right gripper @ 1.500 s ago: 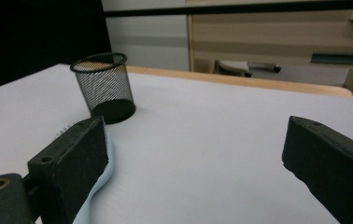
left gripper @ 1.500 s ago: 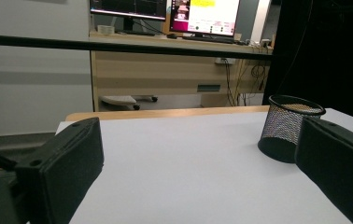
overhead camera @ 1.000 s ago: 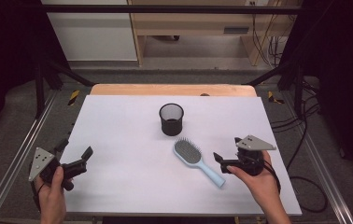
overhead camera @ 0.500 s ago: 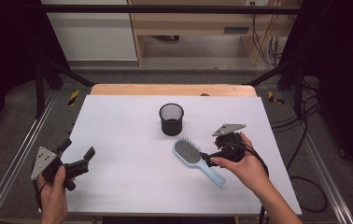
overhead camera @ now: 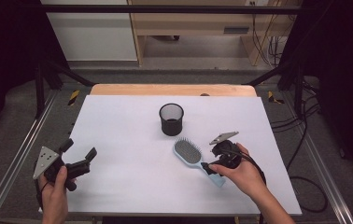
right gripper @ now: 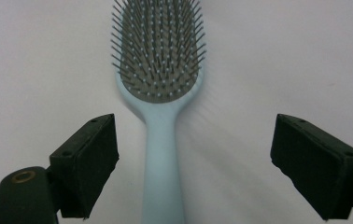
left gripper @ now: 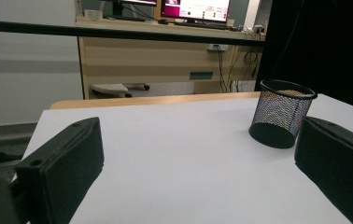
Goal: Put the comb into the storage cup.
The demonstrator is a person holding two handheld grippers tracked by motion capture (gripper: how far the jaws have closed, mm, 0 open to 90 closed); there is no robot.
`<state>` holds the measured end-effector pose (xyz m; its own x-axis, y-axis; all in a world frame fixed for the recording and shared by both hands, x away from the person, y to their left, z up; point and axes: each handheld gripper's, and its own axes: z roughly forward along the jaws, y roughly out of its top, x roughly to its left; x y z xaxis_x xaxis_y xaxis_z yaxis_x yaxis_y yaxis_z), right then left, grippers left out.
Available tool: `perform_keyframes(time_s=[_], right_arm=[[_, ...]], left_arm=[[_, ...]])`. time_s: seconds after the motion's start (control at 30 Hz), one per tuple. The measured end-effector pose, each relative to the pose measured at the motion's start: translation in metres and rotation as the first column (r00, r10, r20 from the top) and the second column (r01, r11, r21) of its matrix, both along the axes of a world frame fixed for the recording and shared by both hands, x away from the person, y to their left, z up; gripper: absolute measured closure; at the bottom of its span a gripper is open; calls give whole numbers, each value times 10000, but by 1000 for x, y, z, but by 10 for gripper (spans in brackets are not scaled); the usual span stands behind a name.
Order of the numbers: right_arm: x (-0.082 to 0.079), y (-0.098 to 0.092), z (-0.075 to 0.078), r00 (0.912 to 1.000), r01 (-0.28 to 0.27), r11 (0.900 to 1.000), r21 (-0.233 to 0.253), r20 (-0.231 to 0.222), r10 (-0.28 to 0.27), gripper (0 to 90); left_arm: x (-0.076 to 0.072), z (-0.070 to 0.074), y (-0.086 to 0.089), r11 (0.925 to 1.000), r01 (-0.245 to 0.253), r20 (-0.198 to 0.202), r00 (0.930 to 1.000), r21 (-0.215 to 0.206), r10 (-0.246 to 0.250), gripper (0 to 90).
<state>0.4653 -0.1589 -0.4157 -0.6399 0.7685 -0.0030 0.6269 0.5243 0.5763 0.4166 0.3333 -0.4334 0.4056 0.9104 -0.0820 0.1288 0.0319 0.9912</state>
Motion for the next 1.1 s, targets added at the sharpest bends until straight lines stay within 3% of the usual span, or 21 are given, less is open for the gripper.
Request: perform_keyframes(time_s=[0.17, 0.63, 1.1], right_arm=[[-3, 0, -8, 9998, -65, 10000, -42, -170, 64, 178], [4, 13, -21, 9953, -369, 9989, -297, -905, 340, 447], [13, 19, -34, 9883, -308, 9989, -350, -1501, 253, 545]], left_arm=[[-1, 1, -1, 10000, 34, 38, 10000, 27, -34, 12], [-1, 1, 1, 10000, 21, 25, 10000, 7, -21, 12], [0, 0, 0, 10000, 36, -4, 10000, -8, -36, 12]])
